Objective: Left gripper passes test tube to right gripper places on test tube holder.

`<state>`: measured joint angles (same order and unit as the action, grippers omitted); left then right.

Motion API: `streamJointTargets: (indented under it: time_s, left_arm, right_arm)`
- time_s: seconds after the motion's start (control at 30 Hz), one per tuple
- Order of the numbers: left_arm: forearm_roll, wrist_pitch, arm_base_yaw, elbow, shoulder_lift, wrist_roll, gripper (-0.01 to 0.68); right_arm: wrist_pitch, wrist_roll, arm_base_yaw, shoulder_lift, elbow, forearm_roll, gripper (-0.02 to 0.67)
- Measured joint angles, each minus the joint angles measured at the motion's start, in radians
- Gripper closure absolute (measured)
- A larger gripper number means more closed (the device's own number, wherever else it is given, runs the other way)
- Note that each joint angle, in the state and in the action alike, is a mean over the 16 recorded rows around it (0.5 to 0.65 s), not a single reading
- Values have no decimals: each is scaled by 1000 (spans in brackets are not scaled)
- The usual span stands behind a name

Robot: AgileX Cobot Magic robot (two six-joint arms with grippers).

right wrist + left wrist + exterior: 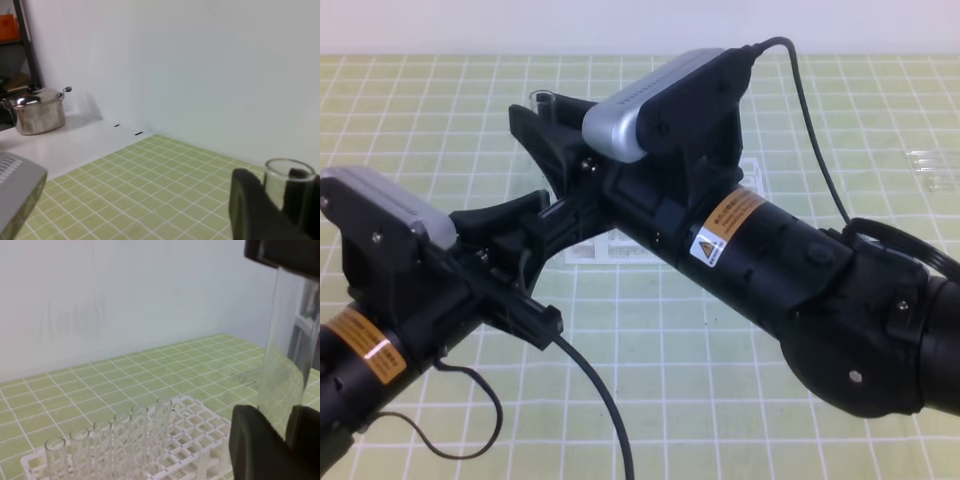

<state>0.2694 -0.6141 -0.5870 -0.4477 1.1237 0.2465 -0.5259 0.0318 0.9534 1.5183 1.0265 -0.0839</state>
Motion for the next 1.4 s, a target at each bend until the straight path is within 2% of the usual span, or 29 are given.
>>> streamJointTargets:
  time_s: [0.2,0.37,0.53,0.73,1.0,1.13,1.27,1.4]
  left_arm:
    - [0,-10,0,1,0,0,650]
    - [0,-16,0,1,0,0,661]
    - [0,-17,0,1,0,0,634]
    - [-3,-21,0,2,1,0,544]
    - [-9,-6,0,2,1,0,343]
    - [-11,8,0,2,-4,1,273]
    - [-11,31,0,2,-17,1,232]
    - [-10,65,0,2,-44,1,250]
  right_arm:
    - [-1,-4,-1,0,0,-14,541]
    - [0,-5,-1,0,0,-21,547]
    - [1,-5,-1,0,0,-22,547]
    - [7,-1,-1,0,1,-24,547]
    - [17,0,0,0,1,-26,548]
    - [24,-6,-3,0,2,-26,548]
    - [34,-13,-16,-1,2,-27,548]
    - [52,-20,-34,-10,2,-29,548]
